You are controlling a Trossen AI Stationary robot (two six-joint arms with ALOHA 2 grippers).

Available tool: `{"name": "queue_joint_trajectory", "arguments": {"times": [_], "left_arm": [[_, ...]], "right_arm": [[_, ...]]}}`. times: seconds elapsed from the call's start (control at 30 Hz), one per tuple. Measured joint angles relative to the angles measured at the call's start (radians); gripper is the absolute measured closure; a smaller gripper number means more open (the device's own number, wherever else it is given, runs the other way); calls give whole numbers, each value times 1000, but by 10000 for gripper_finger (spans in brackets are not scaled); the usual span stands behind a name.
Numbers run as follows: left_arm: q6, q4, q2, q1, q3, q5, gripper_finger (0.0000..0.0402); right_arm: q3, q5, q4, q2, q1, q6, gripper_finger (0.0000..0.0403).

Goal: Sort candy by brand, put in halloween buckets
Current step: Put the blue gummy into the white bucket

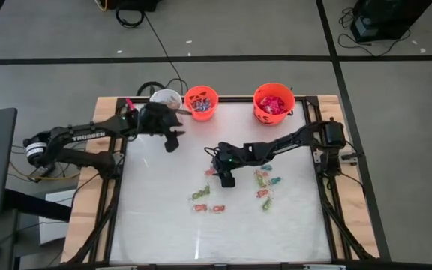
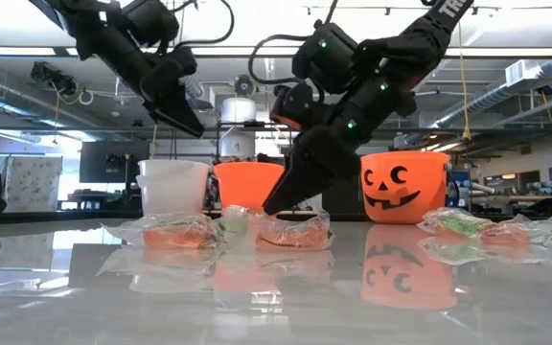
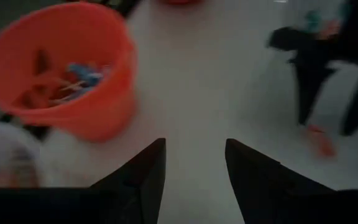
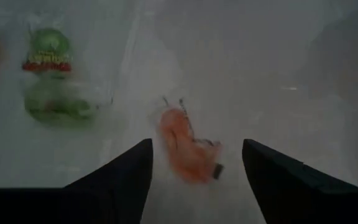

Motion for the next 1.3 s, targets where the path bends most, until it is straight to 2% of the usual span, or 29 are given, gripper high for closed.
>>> {"name": "queue_joint_trajectory", "arguments": {"times": [0.2,0.33,0.47,0.53,0.9,1.03,1.13,1.3], "left_arm": [[-56,-6,3,-149,0,-24,229],[-102,15,8,-258,-11,-31,229],[-156,122,8,-353,-77,-36,229],[-193,177,8,-385,-113,-37,229],[-328,395,8,-464,-290,-56,229],[-366,420,8,-466,-315,-56,229],[-367,421,8,-466,-317,-56,229],[-361,421,8,-466,-317,-56,229]], "right_arm": [[0,-6,13,39,5,41,205],[0,-10,13,41,18,75,278],[0,-4,47,25,35,71,370],[0,-1,71,18,42,64,391],[2,215,289,17,82,-4,398],[36,273,293,6,86,-59,399],[78,245,212,-8,86,-19,385],[106,63,40,-6,86,50,308]]}}
